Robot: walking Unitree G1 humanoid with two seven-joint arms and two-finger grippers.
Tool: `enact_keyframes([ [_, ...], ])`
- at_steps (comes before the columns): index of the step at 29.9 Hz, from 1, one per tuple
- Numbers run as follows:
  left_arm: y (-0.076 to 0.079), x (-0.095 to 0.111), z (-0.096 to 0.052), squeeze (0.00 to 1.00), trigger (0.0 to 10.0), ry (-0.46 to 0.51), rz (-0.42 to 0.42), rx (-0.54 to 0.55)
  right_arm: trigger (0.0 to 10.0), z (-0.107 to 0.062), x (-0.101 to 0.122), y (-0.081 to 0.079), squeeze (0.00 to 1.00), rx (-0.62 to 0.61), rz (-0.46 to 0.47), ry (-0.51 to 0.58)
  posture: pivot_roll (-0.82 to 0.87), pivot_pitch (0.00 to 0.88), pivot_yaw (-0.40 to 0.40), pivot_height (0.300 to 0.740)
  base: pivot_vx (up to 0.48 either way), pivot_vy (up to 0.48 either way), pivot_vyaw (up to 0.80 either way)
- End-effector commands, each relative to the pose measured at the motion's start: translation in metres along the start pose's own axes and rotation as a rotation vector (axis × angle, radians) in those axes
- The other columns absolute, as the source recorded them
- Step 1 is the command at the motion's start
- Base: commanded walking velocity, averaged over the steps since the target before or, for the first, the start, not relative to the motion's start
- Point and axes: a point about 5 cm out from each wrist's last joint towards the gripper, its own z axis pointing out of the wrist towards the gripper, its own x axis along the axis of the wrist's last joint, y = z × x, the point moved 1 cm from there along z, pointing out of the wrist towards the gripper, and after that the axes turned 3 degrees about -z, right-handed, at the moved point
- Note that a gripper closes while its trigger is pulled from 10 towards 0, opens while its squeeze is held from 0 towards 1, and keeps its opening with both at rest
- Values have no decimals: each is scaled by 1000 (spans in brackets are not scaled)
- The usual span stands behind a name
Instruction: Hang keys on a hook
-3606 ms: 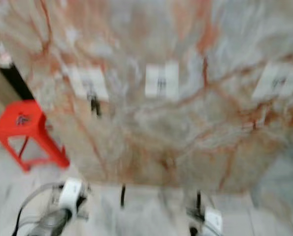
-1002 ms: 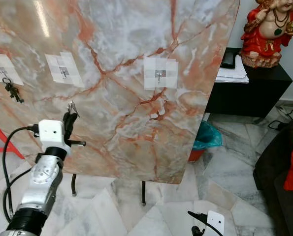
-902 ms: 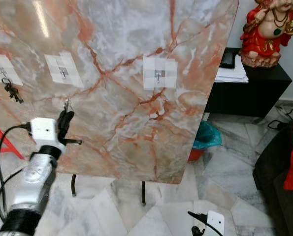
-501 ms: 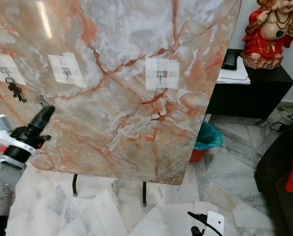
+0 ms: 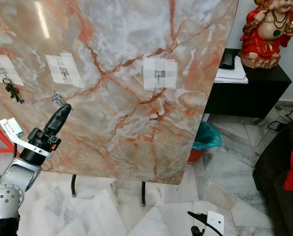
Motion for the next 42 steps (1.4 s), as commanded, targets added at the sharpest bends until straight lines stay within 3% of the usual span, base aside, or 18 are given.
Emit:
enact_keyframes([
  [1, -4, 2, 1, 0, 10000, 20, 21, 52, 10000, 0, -1, 1, 0, -3, 6, 0, 108, 68, -43, 740, 0, 0, 0],
  [4, -8, 3, 2, 0, 10000, 36, 44, 97, 10000, 0, 0, 1, 0, -3, 5, 0, 109, 70, -44, 740, 0, 0, 0],
  [7, -15, 9, 6, 0, 10000, 70, 126, 199, 10000, 0, 0, 1, 0, -2, 4, 0, 108, 72, -44, 740, 0, 0, 0],
  [22, -27, 19, 8, 0, 10000, 155, 155, 329, 10000, 0, 0, 1, 0, 1, 1, -1, 107, 75, -42, 740, 0, 0, 0],
  [34, -21, 7, 13, 0, 10000, 116, 116, 291, 10000, 0, 1, 0, 0, 12, -52, -3, 107, 75, -42, 740, 0, 0, 38],
  [42, -19, 6, 16, 0, 10000, 115, 108, 279, 10000, 0, 0, 1, 0, 7, -31, -5, 105, 75, -41, 740, 0, 0, 181],
])
